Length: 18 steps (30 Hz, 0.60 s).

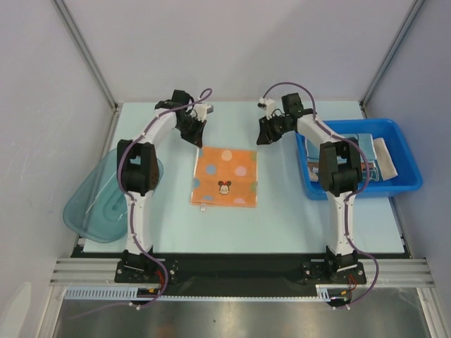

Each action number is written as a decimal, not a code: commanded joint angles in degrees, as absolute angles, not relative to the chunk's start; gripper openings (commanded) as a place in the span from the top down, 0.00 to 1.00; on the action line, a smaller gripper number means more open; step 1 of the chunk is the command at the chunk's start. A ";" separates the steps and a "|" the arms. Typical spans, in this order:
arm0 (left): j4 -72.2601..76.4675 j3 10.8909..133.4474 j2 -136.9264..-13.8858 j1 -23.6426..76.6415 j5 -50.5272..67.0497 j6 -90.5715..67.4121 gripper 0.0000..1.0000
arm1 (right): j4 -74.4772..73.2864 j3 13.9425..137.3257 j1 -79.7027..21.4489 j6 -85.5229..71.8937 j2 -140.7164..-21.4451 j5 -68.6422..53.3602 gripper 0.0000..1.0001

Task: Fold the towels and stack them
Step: Fold the towel

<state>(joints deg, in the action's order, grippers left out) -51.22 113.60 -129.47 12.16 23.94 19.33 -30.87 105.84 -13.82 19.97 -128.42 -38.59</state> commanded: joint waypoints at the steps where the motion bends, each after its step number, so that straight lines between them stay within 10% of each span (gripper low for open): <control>1: -49.57 113.29 -131.04 12.39 23.99 19.07 1.00 | -31.73 108.98 -14.59 18.63 -130.77 -37.96 0.62; 18: -49.04 116.02 -132.54 12.39 22.85 18.90 1.00 | -42.88 116.28 -15.21 24.43 -138.69 -40.34 0.61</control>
